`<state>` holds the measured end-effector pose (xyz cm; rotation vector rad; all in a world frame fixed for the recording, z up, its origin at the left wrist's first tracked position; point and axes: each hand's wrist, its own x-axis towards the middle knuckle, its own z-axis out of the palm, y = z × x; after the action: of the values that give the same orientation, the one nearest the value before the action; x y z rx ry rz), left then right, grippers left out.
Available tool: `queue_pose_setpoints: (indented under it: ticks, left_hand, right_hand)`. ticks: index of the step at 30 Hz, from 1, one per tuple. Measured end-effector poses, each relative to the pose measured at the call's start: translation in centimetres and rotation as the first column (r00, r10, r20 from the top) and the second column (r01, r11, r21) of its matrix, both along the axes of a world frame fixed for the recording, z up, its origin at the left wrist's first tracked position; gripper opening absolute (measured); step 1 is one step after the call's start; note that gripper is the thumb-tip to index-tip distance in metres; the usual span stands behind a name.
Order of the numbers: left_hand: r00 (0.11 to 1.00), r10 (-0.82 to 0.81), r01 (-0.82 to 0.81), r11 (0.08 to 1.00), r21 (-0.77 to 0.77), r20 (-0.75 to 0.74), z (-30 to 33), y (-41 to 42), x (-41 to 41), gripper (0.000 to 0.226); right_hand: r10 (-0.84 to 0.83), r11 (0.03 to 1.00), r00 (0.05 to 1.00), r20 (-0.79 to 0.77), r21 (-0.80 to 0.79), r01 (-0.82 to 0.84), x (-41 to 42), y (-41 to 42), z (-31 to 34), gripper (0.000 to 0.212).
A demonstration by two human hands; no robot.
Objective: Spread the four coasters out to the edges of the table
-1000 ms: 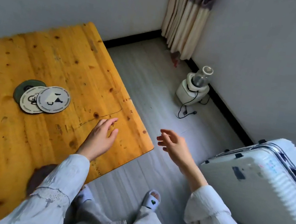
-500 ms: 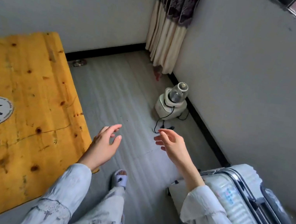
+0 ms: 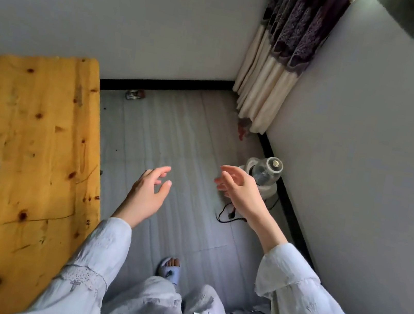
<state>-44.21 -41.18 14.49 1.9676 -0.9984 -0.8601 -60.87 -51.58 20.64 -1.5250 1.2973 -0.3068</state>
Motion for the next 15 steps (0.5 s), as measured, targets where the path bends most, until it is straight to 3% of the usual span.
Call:
queue_pose_setpoints:
  ticks: [8, 15]
  left_hand:
    - [0.957, 0.284, -0.28, 0.958, 0.06, -0.065, -0.9, -2.0, 4.7, 0.036]
    - [0.83, 0.555, -0.549, 0.831, 0.083, -0.059, -1.0, -4.9, 7.5, 0.034]
  right_hand:
    - [0.293, 0.956, 0.956, -0.026, 0.018, -0.293, 7.3, -7.6, -1.3, 0.027]
    - [0.57, 0.822, 0.822, -0.028, 0.015, -0.569, 15.2, -14.1, -2.6, 0.026]
